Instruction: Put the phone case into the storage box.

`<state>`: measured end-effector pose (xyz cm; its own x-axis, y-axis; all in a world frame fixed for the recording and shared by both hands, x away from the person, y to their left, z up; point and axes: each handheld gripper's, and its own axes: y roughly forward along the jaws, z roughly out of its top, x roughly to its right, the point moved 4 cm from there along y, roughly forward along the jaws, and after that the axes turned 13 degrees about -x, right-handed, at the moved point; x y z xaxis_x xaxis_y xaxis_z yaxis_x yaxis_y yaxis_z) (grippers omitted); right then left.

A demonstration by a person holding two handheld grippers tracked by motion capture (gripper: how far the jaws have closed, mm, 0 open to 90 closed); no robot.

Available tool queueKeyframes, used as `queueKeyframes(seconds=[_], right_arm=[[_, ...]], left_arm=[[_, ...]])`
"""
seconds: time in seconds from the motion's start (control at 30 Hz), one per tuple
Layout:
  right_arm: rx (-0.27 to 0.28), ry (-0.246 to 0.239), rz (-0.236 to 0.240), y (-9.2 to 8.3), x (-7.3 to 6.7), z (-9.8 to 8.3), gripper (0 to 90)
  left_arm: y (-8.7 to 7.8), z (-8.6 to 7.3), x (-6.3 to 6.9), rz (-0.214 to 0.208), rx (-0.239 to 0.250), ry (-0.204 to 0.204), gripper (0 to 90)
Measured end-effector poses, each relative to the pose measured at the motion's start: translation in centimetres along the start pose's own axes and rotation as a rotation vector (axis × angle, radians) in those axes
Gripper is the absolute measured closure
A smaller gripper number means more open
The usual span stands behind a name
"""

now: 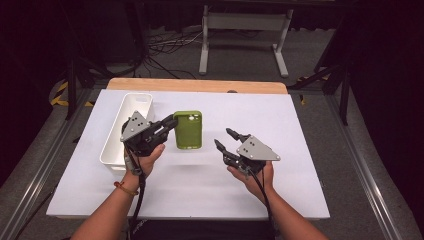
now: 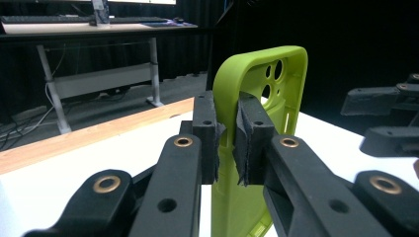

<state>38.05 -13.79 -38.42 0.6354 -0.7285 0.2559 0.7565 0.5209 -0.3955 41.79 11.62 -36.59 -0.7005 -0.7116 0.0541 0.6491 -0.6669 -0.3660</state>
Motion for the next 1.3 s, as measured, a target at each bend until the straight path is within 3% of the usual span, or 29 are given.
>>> queueKeyframes(seconds=[0.27, 0.73, 0.9, 1.1, 1.17, 1.3], right_arm=[[-0.027, -0.042, 0.005, -1.3, -0.1, -1.9, 36.4], [-0.048, -0.103, -0.015, -2.9, 0.5, -4.5, 29.1], [-0.068, -0.095, -0.028, -3.3, 0.8, -5.4, 24.9], [-0.09, -0.078, -0.009, -3.6, 0.8, -6.6, 23.9], [-0.107, -0.107, -0.022, -3.5, 0.6, -6.8, 22.2], [-0.095, -0.093, -0.018, -3.5, 0.5, -6.8, 17.5]], left_arm=[[-0.4, 0.0, -0.3, 0.003, 0.006, 0.001, 81.0], [-1.3, 0.1, -1.2, 0.021, 0.02, 0.001, 81.1], [-1.5, 0.2, -1.4, 0.026, 0.024, 0.004, 81.1], [-2.0, 0.4, -1.8, 0.035, 0.034, 0.007, 81.0], [-2.3, 0.5, -1.9, 0.036, 0.046, 0.003, 81.0], [-2.7, 0.6, -2.2, 0.037, 0.058, -0.002, 81.0]])
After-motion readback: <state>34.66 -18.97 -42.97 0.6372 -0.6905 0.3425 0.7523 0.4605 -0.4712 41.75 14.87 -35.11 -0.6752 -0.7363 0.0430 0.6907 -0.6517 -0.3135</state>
